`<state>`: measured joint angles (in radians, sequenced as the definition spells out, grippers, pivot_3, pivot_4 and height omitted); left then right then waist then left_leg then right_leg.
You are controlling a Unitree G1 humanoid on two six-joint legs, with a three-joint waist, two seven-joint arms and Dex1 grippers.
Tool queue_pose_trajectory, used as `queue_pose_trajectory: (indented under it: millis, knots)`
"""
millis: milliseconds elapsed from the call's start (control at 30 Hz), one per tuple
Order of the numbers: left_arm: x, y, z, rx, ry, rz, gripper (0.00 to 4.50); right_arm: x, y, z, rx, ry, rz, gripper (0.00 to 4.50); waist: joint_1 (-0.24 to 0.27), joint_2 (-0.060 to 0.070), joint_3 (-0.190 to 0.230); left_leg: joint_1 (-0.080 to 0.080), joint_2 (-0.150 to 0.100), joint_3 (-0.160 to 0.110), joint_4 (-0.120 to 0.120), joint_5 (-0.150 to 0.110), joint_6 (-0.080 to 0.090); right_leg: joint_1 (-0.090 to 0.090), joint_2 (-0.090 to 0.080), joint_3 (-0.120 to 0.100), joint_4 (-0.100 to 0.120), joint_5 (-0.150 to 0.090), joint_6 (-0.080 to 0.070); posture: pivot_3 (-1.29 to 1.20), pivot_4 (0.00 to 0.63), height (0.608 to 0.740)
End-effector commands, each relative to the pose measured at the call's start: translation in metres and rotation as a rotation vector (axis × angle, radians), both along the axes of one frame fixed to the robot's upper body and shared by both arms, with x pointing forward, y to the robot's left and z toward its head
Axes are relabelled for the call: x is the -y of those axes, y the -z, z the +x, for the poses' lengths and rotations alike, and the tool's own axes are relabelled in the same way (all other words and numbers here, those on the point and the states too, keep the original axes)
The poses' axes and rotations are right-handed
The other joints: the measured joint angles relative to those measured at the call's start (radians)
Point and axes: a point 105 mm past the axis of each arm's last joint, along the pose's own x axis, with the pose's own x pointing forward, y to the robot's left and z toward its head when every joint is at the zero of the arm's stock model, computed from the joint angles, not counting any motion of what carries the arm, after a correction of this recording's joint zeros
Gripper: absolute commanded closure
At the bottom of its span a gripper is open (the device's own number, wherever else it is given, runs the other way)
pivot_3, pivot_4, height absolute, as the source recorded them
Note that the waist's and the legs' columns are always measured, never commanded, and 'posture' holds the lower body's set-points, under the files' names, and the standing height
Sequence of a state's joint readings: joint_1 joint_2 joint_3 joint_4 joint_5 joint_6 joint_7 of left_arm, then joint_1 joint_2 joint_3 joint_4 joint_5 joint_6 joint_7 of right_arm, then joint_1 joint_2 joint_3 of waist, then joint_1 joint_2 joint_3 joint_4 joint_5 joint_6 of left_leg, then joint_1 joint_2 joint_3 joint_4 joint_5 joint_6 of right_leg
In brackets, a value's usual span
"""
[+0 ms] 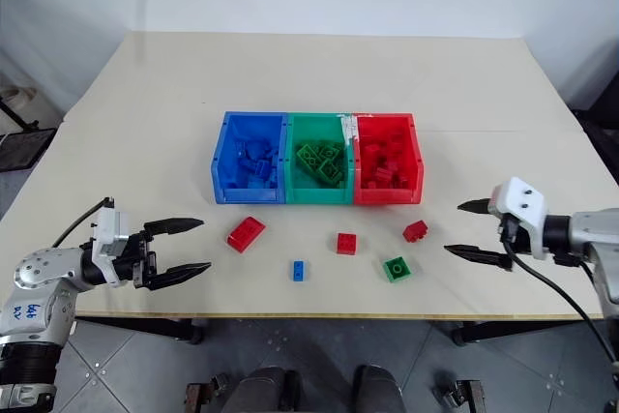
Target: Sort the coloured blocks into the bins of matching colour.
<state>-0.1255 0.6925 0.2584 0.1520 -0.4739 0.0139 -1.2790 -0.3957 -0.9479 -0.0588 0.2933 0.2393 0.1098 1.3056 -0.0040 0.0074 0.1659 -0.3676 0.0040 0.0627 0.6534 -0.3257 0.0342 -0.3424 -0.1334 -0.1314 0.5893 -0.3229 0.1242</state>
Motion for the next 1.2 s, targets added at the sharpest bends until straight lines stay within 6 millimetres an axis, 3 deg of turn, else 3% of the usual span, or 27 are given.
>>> queue_pose_trajectory:
  millis: [33, 267, 400, 633, 667, 800, 967, 1100, 1200]
  knots:
    - [-0.002, -0.013, -0.007, 0.061, -0.021, 0.011, 0.04, -0.009, 0.011, 0.012, -0.034, -0.064, -0.04, 0.0, 0.001, 0.0, 0.0, 0.0, 0.0, 0.0, 0.0, 0.0, 0.0, 0.0, 0.0, 0.0, 0.0, 0.0, 0.0, 0.0, 0.15, 0.74]
    - [-0.012, -0.013, -0.022, 0.066, -0.083, 0.018, 0.04, -0.021, 0.023, 0.028, -0.069, -0.11, -0.047, 0.0, -0.001, 0.001, 0.0, -0.001, 0.0, -0.004, 0.002, 0.0, 0.0, 0.001, -0.001, 0.002, 0.001, 0.0, 0.0, 0.0, 0.15, 0.74]
    - [-0.015, -0.014, -0.026, 0.071, -0.111, 0.023, 0.0, -0.026, 0.026, 0.029, -0.077, -0.134, -0.027, 0.88, -0.001, 0.001, 0.0, -0.001, 0.0, -0.004, 0.002, 0.0, 0.0, 0.001, 0.0, 0.001, 0.001, 0.0, 0.0, 0.0, 0.15, 0.74]
    - [-0.016, -0.015, -0.024, 0.074, -0.126, 0.023, 0.0, -0.026, 0.017, 0.034, -0.021, -0.101, 0.024, 3.41, -0.001, 0.001, 0.0, -0.001, 0.0, -0.004, 0.002, 0.0, 0.0, 0.001, 0.0, 0.001, 0.001, 0.0, 0.0, 0.0, 0.15, 0.74]
    - [-0.016, -0.015, -0.022, 0.074, -0.127, 0.023, 0.0, -0.025, 0.015, 0.034, -0.012, -0.097, 0.031, 3.58, 0.0, 0.001, 0.0, -0.001, 0.0, -0.004, 0.002, 0.0, 0.0, 0.001, 0.0, 0.001, 0.001, 0.0, 0.0, 0.0, 0.15, 0.74]
    - [-0.018, -0.016, -0.017, 0.08, -0.112, 0.023, 0.0, -0.017, -0.011, 0.023, 0.055, -0.068, 0.062, 3.57, 0.004, 0.002, 0.001, -0.002, -0.001, -0.006, 0.002, 0.0, 0.0, 0.001, 0.0, 0.001, 0.002, 0.0, 0.0, 0.0, 0.15, 0.74]
    - [-0.021, -0.017, -0.014, 0.087, -0.115, 0.025, 0.0, -0.024, -0.046, 0.018, 0.073, -0.011, 0.088, 3.57, -0.001, 0.002, 0.001, -0.001, 0.0, -0.005, 0.002, 0.0, 0.0, 0.001, -0.001, 0.001, 0.001, 0.0, 0.0, 0.0, 0.15, 0.74]
    - [-0.021, -0.02, -0.012, 0.099, -0.119, 0.023, 0.0, -0.046, -0.068, 0.055, 0.134, 0.058, 0.168, 3.57, -0.022, 0.002, 0.001, 0.0, 0.002, -0.002, 0.002, -0.001, -0.001, 0.0, 0.0, 0.001, 0.002, 0.0, 0.0, 0.0, 0.15, 0.74]
    - [-0.021, -0.022, -0.01, 0.112, -0.128, 0.022, 0.0, -0.064, -0.072, 0.077, 0.165, 0.043, 0.193, 3.57, -0.028, 0.002, 0.001, 0.0, 0.003, -0.001, 0.001, 0.0, -0.002, -0.001, 0.0, 0.001, 0.002, 0.0, 0.0, 0.0, 0.15, 0.74]
